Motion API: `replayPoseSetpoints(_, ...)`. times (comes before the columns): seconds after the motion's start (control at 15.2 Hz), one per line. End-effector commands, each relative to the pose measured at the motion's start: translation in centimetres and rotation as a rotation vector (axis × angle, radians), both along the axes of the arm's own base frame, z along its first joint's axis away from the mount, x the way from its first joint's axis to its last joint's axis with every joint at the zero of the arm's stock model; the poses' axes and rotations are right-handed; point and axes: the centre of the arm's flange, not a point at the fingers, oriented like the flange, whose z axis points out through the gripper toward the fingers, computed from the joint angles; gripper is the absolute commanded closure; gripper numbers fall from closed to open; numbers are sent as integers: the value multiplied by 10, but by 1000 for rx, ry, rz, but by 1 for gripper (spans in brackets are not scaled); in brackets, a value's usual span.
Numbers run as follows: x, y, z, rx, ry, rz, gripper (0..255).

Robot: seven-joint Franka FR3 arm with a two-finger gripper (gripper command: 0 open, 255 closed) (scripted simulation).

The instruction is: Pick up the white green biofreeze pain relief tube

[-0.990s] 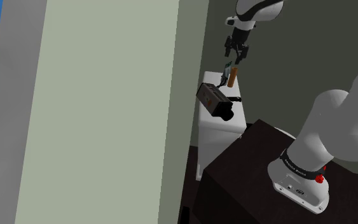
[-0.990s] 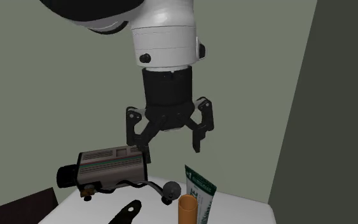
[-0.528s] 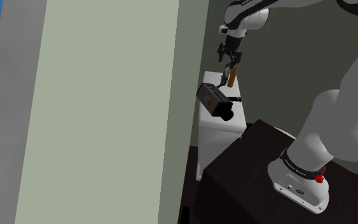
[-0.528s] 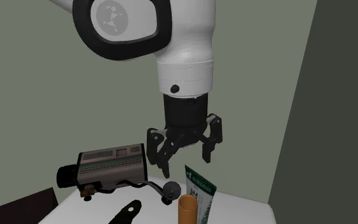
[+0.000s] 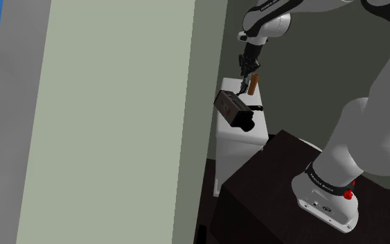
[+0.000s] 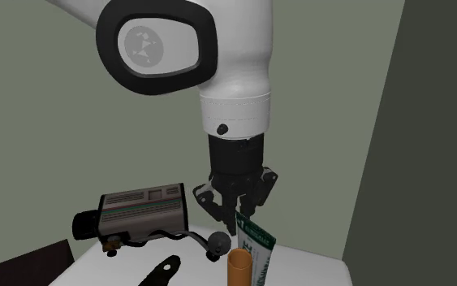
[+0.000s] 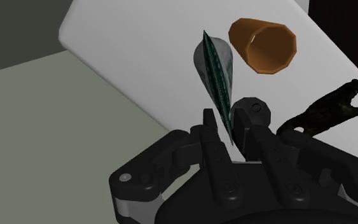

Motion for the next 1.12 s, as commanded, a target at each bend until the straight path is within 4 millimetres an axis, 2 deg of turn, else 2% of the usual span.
replayPoseSetpoints(0.0, 0, 0, 0, 0, 1, 0, 255)
replayPoseSetpoints(0.33, 1, -1, -1, 0, 1, 0, 255)
replayPoseSetpoints(1.06, 1, -1, 57, 0, 1, 0, 255)
